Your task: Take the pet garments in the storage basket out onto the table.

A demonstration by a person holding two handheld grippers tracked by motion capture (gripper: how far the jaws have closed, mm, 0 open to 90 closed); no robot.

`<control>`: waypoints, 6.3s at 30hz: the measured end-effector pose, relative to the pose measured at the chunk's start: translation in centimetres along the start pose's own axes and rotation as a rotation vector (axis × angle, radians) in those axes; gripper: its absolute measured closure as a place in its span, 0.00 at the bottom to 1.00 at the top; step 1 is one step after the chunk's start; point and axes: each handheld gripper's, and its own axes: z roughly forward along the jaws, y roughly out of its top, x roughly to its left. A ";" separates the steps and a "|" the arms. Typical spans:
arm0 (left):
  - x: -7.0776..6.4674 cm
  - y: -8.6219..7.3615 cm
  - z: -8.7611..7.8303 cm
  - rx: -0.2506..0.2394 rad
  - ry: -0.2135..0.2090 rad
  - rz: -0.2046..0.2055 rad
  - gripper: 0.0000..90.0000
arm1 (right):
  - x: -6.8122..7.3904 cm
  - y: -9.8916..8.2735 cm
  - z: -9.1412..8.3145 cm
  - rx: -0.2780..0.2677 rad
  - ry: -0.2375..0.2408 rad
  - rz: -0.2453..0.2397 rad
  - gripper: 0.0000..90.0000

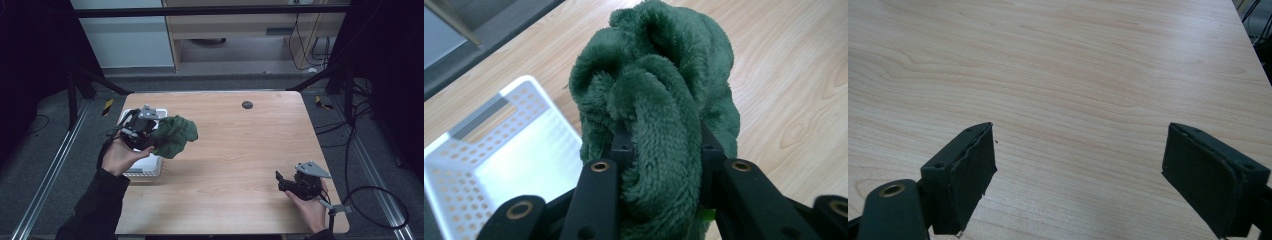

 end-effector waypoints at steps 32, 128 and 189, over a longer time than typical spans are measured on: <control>-3.8 2.7 4.4 0.044 -0.122 0.131 0.78 | -0.3 0.0 0.0 -0.008 -0.001 0.001 0.15; -8.7 -0.1 11.8 0.109 -0.325 0.261 0.37 | -0.6 -0.1 0.1 0.004 -0.006 0.004 0.14; -4.0 -13.0 5.8 -0.399 -0.013 -0.264 0.48 | -0.4 -0.3 0.1 0.006 0.006 0.020 0.14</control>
